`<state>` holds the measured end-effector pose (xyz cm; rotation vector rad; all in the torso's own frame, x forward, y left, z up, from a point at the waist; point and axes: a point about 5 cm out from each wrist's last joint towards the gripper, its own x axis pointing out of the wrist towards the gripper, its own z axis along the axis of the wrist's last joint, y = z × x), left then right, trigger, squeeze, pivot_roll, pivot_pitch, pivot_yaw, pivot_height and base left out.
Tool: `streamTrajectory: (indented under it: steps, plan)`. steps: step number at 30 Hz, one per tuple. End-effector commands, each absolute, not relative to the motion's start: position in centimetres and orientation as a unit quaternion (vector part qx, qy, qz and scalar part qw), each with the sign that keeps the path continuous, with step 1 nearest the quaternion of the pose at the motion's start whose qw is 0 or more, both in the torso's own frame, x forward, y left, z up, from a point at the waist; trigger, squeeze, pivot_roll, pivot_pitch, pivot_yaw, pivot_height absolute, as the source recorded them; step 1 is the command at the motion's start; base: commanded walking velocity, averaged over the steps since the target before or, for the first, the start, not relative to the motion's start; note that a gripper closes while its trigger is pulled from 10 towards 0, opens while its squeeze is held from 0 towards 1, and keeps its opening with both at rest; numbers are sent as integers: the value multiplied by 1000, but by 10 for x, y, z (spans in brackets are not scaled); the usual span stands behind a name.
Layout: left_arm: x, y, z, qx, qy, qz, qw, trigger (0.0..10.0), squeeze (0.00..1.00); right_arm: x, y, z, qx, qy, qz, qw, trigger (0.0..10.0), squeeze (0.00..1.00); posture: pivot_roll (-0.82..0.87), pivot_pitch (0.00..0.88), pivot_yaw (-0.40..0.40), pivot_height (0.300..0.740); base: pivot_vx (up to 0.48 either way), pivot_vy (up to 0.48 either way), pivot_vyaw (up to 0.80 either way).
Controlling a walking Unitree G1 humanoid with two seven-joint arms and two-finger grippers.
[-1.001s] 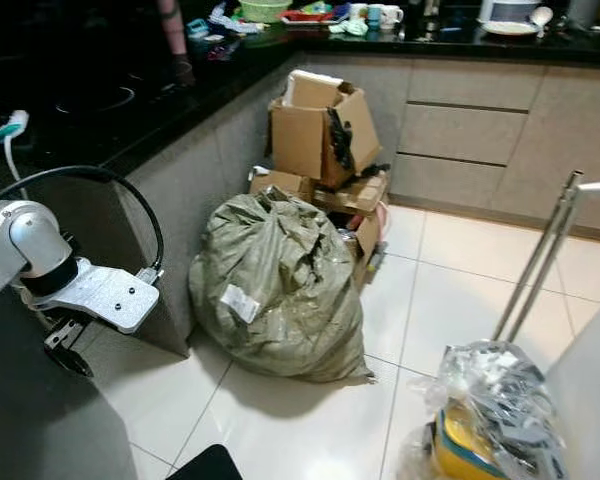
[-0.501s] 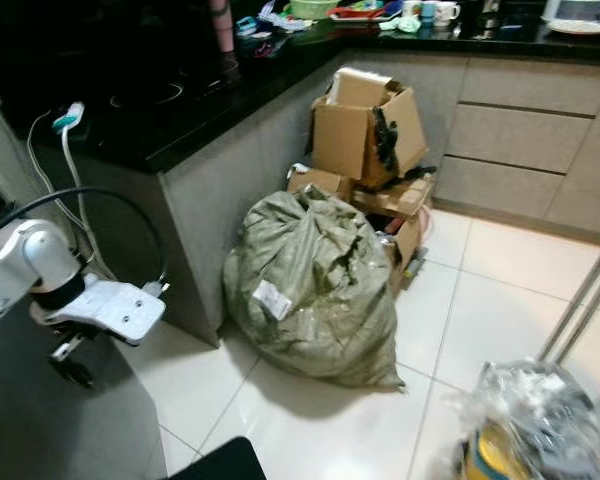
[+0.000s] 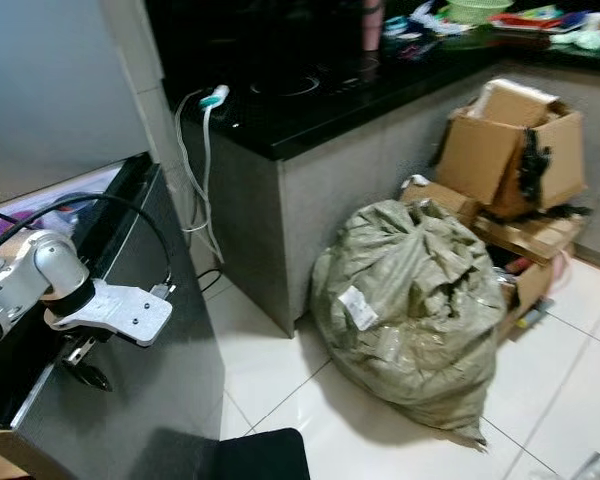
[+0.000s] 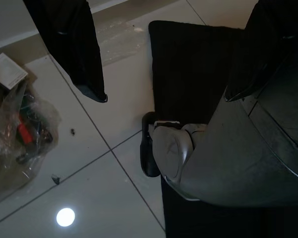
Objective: Restocking fridge
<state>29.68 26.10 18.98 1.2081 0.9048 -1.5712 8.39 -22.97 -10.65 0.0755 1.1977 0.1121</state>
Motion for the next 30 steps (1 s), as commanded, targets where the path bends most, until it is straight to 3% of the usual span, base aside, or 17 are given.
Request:
streamTrajectory:
  steps: [1,11,27,30]
  plan:
    - [297,261,184,488,375,-641,459,10000,0,82,-222,-108,43,564,66,822,10000,0,-76,29,47,740,0,0,738]
    - [303,277,181,512,397,-597,474,10000,0,82,-221,-108,43,563,67,822,10000,0,-76,30,50,740,0,0,738]
    - [315,304,176,521,415,-511,543,10000,0,82,-220,-108,44,562,68,823,10000,0,-76,26,51,740,0,0,736]
    - [319,306,173,519,406,-489,572,10000,0,82,-220,-108,43,562,68,823,10000,0,-76,24,50,740,0,0,735]
